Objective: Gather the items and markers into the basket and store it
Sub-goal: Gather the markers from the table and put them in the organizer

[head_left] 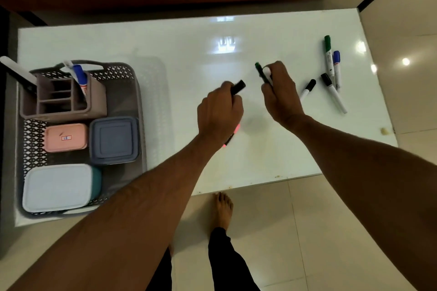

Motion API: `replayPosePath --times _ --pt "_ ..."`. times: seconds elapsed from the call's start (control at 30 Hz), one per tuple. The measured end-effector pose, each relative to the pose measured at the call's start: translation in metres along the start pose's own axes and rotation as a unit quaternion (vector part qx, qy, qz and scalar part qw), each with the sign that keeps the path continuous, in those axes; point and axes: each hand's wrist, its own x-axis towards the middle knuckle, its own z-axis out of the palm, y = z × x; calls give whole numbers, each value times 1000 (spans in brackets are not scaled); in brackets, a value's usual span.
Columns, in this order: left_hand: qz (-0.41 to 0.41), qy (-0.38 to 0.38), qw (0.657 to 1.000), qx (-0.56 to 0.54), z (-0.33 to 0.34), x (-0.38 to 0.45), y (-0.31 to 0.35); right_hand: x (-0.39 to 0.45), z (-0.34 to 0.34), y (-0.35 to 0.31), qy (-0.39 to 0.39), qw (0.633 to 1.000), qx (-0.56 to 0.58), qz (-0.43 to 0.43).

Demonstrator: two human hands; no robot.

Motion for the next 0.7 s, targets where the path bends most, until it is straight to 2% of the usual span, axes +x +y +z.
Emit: replayPosePath --times 0.07,0.13,0.23,0.33,0.5,0.7 --pt "-7 33 994 -104 -12 14 -8 16 14 -26 51 988 127 77" --pt "-8 61 975 -214 -25 24 -16 30 24 -53 90 960 234 123" --pt "-2 110 952 -285 -54 34 -30 46 40 -97 116 927 336 120" --pt "14 171 929 -327 -88 37 -49 57 62 -140 100 889 427 134" --pt "5 269 887 -375 -149 39 -83 54 102 -217 41 845 514 142" --pt "8 374 850 -372 -227 35 -145 38 158 -295 -4 844 527 100"
